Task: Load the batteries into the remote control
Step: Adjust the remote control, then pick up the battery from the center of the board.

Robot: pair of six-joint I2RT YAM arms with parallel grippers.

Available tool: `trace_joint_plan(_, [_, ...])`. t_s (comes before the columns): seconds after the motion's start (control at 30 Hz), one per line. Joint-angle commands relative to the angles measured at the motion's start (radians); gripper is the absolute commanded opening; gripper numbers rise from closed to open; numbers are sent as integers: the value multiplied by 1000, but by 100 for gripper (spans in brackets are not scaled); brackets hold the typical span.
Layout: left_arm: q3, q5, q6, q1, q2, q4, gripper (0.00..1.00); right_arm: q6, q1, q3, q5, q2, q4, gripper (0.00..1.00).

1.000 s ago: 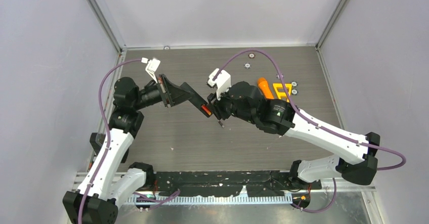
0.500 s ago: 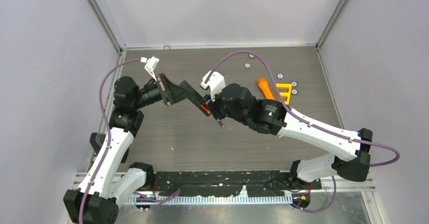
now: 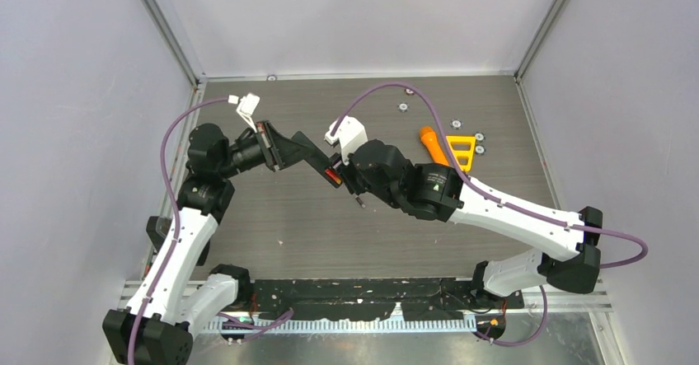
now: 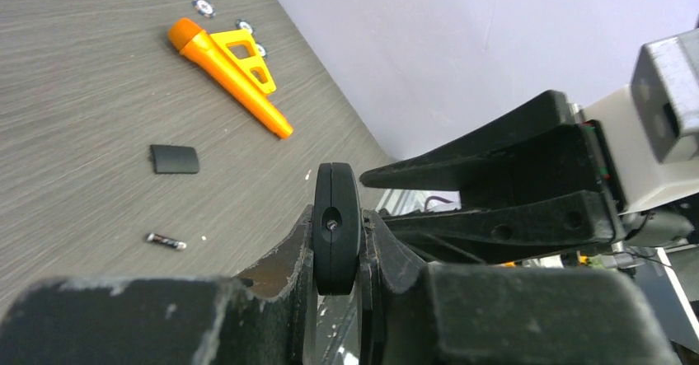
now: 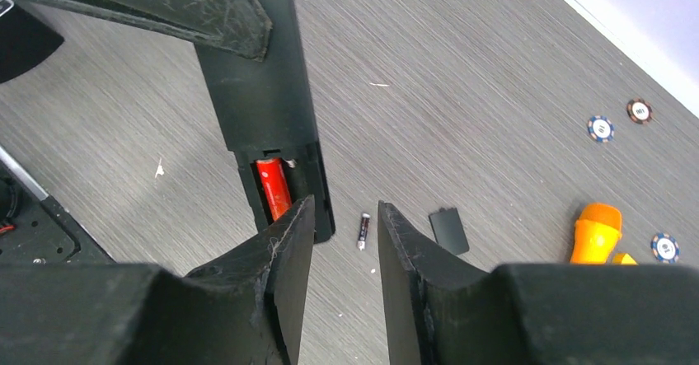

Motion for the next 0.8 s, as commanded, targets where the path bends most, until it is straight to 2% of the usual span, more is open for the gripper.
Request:
trace_joint_plan(0.0, [48, -50, 82, 1, -3, -73, 0, 59, 4, 58, 91, -37, -15, 41])
trace_joint_plan(0.13, [43, -94, 105, 3, 0, -112, 0, 99, -2, 50, 94, -67, -21, 42])
trace_joint_plan(0.23, [51, -197, 156, 8, 0, -213, 0, 156, -25, 28, 59, -98, -32, 45])
trace_joint_plan(0.3, [64, -310, 204, 12, -1, -323, 0, 208, -73, -14, -17, -112, -36, 50])
trace_joint_plan(0.4, [72, -479, 259, 20, 2, -470, 0, 289, -216, -104, -215, -102, -46, 54])
trace_joint_plan(0.47, [53, -520, 275, 25, -3, -495, 0, 313, -264, -159, -275, -47, -47, 56])
trace_joint_plan(0.57, [23, -499, 281, 26, -18, -484, 0, 282, -273, -189, -284, 41, -53, 59])
trace_joint_plan(0.77, [3, -514, 284, 25, -38, -483, 0, 243, -274, -151, -274, 273, -51, 61])
